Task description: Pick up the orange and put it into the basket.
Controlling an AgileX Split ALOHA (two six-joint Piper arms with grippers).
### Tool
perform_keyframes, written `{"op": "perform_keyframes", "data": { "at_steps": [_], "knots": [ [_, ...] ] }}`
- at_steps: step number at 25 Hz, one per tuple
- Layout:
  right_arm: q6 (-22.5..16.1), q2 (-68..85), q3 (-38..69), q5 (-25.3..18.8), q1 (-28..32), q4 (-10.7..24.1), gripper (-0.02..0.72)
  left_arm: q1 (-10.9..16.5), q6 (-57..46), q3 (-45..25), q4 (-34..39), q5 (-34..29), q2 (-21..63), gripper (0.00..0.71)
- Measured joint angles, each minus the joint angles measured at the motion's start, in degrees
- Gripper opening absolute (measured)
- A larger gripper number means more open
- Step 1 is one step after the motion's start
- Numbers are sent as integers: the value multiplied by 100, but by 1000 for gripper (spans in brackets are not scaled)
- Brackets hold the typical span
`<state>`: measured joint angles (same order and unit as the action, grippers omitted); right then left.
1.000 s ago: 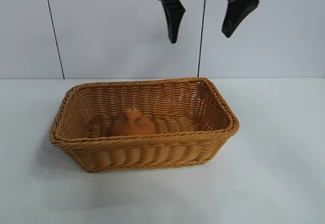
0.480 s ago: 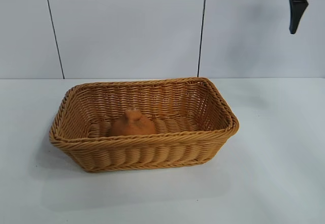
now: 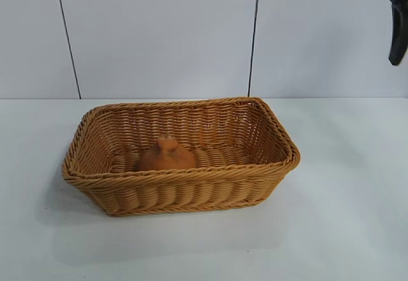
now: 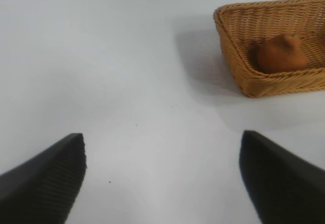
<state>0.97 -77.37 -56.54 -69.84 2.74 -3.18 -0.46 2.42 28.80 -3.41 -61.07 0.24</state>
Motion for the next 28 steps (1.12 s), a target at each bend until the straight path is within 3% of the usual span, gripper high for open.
{"op": "perform_keyframes", "data": {
  "at_steps": [3,8,14,20,28],
  "knots": [
    [8,1008,955,29,0,0,694,0,0,0,0,0,0,589],
    [41,2813,2278,463,0,-5,694,0,0,0,0,0,0,589],
    [45,4951,2684,1217,0,-18,694,0,0,0,0,0,0,589],
    [45,6151,2843,1129,0,7,694,0,0,0,0,0,0,589],
    [45,6502,2843,1129,-33,2,694,0,0,0,0,0,0,589]
  ]
}}
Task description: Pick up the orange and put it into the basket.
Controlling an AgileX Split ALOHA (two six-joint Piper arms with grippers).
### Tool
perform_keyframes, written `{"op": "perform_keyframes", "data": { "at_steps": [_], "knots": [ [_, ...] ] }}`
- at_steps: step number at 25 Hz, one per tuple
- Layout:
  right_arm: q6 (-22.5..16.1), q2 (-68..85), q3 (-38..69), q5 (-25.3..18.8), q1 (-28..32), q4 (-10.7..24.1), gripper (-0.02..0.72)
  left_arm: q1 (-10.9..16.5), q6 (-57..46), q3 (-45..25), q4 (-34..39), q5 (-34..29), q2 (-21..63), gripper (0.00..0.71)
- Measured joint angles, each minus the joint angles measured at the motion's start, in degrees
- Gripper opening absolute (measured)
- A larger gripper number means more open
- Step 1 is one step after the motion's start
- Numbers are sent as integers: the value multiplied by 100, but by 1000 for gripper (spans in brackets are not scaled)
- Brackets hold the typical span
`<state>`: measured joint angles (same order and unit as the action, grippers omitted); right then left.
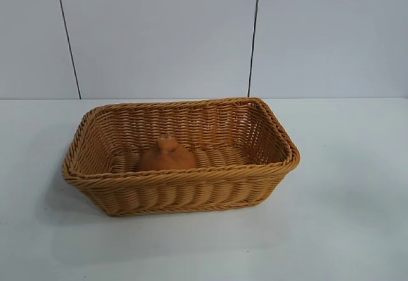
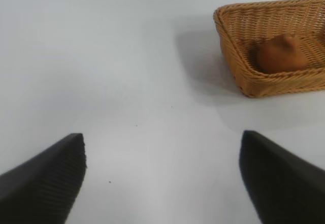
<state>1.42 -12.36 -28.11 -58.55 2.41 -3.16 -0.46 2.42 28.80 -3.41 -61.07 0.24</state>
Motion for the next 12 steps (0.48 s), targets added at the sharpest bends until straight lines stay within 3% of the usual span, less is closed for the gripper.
{"op": "perform_keyframes", "data": {
  "at_steps": [6,12],
  "knots": [
    [0,535,5,0,-480,-7,694,0,0,0,0,0,0,589],
    [0,1246,-5,-27,-495,-19,694,0,0,0,0,0,0,589]
  ]
}}
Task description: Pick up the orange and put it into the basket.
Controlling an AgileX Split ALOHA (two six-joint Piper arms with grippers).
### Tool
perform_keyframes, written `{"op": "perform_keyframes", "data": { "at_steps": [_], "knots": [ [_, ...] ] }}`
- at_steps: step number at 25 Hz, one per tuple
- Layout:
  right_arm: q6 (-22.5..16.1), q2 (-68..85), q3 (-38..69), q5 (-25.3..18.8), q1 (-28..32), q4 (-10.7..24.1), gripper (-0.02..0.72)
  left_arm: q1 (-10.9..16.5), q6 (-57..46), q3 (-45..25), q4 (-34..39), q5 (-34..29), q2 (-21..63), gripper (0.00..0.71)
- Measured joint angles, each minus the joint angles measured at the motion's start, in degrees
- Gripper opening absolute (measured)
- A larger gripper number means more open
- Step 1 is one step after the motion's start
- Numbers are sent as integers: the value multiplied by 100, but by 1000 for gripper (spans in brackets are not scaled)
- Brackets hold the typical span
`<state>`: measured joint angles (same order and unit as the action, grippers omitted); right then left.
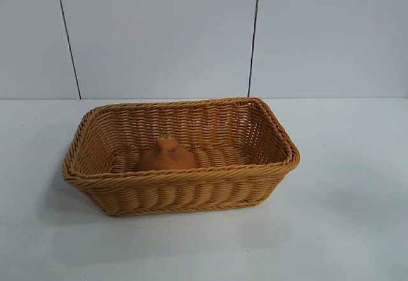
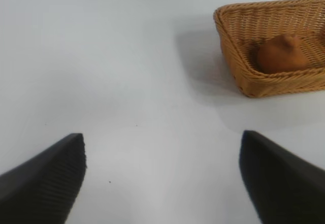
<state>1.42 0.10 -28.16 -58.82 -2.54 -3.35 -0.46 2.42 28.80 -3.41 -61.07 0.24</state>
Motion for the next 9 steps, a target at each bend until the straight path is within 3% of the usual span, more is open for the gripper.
{"op": "perform_keyframes", "data": {
  "at_steps": [9],
  "knots": [
    [0,25,3,0,0,-9,694,0,0,0,0,0,0,589]
  ]
}}
